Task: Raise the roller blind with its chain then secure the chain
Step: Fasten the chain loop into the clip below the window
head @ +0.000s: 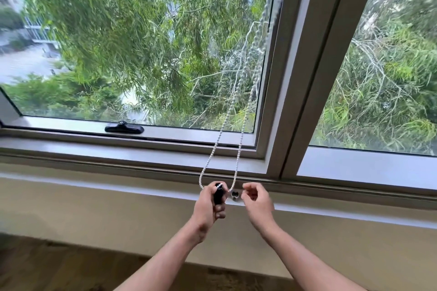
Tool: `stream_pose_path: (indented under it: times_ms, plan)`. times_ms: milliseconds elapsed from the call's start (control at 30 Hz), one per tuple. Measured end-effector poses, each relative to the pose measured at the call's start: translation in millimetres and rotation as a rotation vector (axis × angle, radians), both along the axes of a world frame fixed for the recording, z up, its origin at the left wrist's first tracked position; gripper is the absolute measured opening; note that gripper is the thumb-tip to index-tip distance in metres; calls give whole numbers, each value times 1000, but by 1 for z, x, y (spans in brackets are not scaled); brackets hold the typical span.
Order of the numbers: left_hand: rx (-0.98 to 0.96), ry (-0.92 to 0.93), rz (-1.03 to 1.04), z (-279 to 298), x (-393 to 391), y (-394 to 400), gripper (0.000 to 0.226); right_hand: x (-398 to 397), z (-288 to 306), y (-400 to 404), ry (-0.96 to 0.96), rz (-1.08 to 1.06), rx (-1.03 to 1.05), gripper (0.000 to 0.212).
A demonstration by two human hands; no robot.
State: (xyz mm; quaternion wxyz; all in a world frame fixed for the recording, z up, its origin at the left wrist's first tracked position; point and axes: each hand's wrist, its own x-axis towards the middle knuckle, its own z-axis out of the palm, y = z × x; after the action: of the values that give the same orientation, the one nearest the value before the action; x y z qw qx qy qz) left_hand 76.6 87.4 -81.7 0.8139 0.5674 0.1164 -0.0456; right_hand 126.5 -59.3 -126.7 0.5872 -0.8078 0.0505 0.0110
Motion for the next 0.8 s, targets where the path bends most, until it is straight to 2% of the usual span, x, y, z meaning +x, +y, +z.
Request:
stream_pose_path:
  times_ms: [133,300,433,667,800]
  plan:
    - [-1,2,35,5,0,4,35,3,-12,-2,-311,201,-462,27]
    - [14,-13,46,8,-4,5,33,8,-23,2,-411,483,-720,48]
    - [19,-12,65,8,-5,7,32,16,-33,-1,-453,545,-877,64]
    - [27,-7,101,3,-8,8,35,20,-37,-15,-478,441,-819,34]
    - [26,-3,113,3,-8,4,35,12,-27,-14,-448,365,-576,23]
